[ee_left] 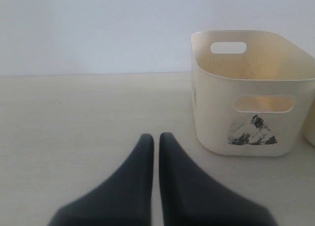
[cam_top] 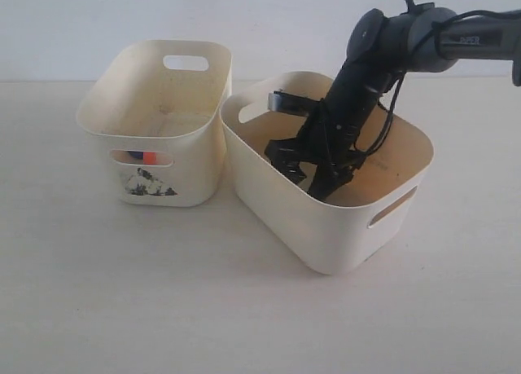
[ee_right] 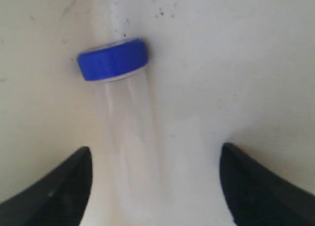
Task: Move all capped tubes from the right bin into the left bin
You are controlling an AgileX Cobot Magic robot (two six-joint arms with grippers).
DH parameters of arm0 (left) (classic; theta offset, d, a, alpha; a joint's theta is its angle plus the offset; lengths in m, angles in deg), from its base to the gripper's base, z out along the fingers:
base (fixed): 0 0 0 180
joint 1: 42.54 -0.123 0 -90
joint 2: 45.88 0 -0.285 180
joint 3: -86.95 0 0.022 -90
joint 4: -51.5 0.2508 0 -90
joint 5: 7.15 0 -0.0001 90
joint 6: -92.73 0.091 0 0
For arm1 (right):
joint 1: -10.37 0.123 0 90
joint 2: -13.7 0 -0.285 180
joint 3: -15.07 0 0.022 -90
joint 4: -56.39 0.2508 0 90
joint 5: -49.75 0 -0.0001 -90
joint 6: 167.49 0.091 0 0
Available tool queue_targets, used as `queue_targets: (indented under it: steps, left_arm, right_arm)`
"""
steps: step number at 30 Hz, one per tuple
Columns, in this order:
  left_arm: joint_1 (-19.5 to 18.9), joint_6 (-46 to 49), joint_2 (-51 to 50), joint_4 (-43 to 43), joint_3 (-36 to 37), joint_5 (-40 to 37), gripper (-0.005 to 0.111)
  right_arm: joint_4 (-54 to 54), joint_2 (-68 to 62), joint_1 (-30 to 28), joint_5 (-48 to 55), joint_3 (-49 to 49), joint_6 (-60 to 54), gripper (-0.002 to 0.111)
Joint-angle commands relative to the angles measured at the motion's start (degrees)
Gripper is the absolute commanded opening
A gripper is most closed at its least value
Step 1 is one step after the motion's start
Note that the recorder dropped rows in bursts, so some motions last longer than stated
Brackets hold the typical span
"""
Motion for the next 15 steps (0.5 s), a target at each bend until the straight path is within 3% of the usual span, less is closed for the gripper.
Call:
queue_targets:
  steps: [1,10,15]
  left_arm:
    - [-0.06,-0.48,0.19,0.1,-0.16,0.09,0.004]
    - [-0.06,-0.48,0.19,0.1,-0.16,0.09,0.004]
    - [-0.06,-0.48,0.19,0.1,-0.16,0.09,0.004]
  right_arm:
    - [-1.24,2.63,-0.27,-1.19,0.4,-0.32,0.074]
    - [-2.26,1.64,2.39,-1.19,0.52,-2.0,0.074]
    - [-7.89,0.17,4.25,-2.38,0.52,-0.51,0.074]
